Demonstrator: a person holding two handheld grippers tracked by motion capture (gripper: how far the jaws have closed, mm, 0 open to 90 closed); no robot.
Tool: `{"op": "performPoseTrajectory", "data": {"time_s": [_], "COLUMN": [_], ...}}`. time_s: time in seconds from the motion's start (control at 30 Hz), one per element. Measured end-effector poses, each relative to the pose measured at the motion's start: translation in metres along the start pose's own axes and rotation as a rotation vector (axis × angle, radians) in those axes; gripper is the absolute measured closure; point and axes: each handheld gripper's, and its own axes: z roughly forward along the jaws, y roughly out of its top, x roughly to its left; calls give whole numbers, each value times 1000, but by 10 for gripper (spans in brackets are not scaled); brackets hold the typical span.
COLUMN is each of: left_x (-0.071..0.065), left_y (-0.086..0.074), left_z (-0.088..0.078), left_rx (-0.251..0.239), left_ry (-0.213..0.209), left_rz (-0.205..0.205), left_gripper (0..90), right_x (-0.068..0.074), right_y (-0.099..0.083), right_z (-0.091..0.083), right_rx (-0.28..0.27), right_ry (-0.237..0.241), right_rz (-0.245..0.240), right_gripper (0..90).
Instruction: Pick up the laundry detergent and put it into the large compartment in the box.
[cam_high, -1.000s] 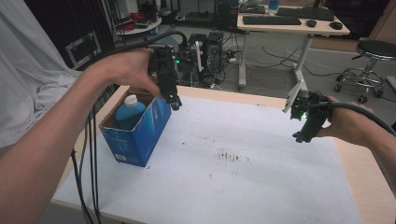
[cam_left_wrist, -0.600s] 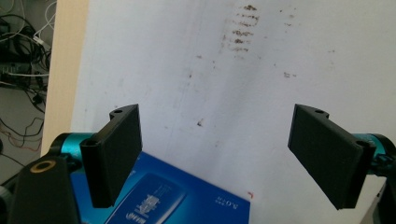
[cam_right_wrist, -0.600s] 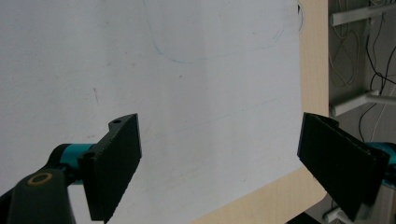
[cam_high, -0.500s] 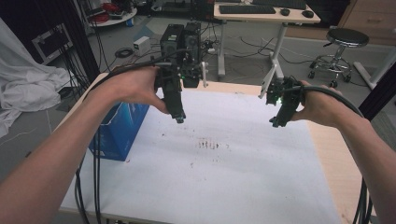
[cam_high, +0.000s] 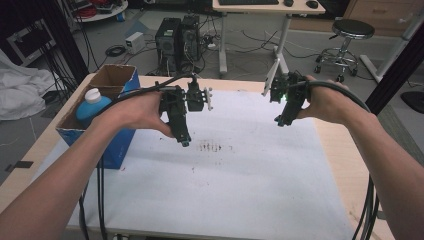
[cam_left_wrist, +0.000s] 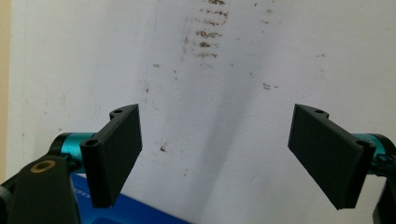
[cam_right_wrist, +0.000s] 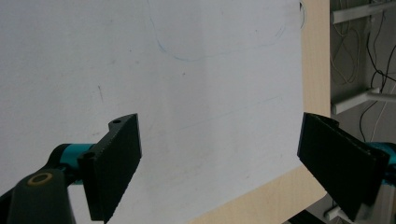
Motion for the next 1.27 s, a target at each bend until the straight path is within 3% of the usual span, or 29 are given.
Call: {"op": "performPoseTrajectory", "data": {"time_s": [0.57, 1.27], "left_x": [-5, -10], "left_y": [8, 8], "left_z": [10, 6], "left_rx": [17, 6], "left_ry": [-28, -43], "left_rz": [30, 42], "left_gripper": [177, 177], "right_x": [4, 6], "right_y": [-4, -6], "right_z": [2, -1], "right_rx": [9, 1], "right_ry": [6, 10], "right_rz": [5, 11], "right_gripper": [129, 129]}}
